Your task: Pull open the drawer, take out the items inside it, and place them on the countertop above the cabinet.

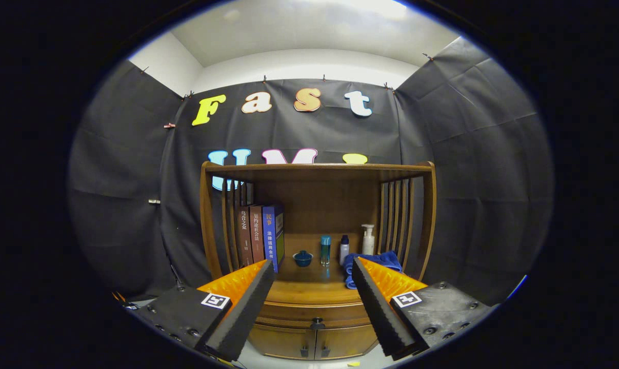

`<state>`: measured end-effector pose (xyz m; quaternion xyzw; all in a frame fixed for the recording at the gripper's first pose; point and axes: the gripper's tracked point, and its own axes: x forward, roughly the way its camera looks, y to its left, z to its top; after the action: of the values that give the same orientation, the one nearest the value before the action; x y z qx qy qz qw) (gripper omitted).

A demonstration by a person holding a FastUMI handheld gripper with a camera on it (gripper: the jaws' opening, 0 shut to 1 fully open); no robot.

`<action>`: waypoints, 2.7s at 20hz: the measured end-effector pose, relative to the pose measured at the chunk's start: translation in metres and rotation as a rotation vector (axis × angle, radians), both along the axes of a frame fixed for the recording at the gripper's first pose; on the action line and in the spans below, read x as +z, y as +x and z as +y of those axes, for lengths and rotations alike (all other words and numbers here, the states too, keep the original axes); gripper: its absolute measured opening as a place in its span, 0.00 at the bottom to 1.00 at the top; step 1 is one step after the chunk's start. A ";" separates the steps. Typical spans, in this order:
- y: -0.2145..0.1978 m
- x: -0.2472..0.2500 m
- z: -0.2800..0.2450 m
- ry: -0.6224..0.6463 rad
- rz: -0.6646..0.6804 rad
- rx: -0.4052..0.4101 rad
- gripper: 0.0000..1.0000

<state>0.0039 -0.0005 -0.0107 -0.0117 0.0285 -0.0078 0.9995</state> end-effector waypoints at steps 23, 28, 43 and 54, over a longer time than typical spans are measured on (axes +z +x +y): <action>0.090 -0.243 -0.016 0.055 0.400 -0.036 1.00; 0.107 -0.288 -0.023 0.068 0.466 -0.059 1.00; 0.117 -0.334 -0.027 0.065 0.581 -0.064 0.30; 0.075 -0.329 -0.026 0.068 0.641 -0.061 0.30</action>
<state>0.0792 -0.0265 -0.3395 0.0204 0.3422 -0.0327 0.9388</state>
